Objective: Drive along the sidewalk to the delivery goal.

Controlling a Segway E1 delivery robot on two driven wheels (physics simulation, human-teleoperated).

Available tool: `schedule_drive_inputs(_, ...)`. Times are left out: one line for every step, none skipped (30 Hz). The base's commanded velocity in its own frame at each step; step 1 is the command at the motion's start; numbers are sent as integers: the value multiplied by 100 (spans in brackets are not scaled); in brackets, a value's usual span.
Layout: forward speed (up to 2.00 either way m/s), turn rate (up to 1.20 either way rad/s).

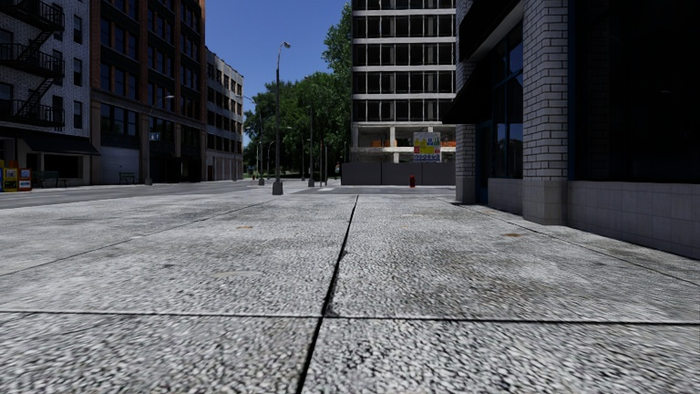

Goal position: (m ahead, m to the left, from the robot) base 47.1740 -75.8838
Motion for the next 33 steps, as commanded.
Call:
schedule_drive_inputs(0,0)
schedule_drive_inputs(0,0)
schedule_drive_inputs(0,0)
schedule_drive_inputs(0,0)
schedule_drive_inputs(0,0)
schedule_drive_inputs(0,0)
schedule_drive_inputs(0,0)
schedule_drive_inputs(0,0)
schedule_drive_inputs(0,0)
schedule_drive_inputs(0,0)
schedule_drive_inputs(0,0)
schedule_drive_inputs(0,0)
schedule_drive_inputs(0,0)
schedule_drive_inputs(0,0)
schedule_drive_inputs(0,0)
schedule_drive_inputs(200,0)
schedule_drive_inputs(200,0)
schedule_drive_inputs(200,0)
schedule_drive_inputs(200,0)
schedule_drive_inputs(200,0)
schedule_drive_inputs(200,0)
schedule_drive_inputs(200,0)
schedule_drive_inputs(200,0)
schedule_drive_inputs(200,0)
schedule_drive_inputs(200,0)
schedule_drive_inputs(200,0)
schedule_drive_inputs(200,0)
schedule_drive_inputs(200,0)
schedule_drive_inputs(200,0)
schedule_drive_inputs(200,0)
schedule_drive_inputs(200,0)
schedule_drive_inputs(200,0)
schedule_drive_inputs(200,0)
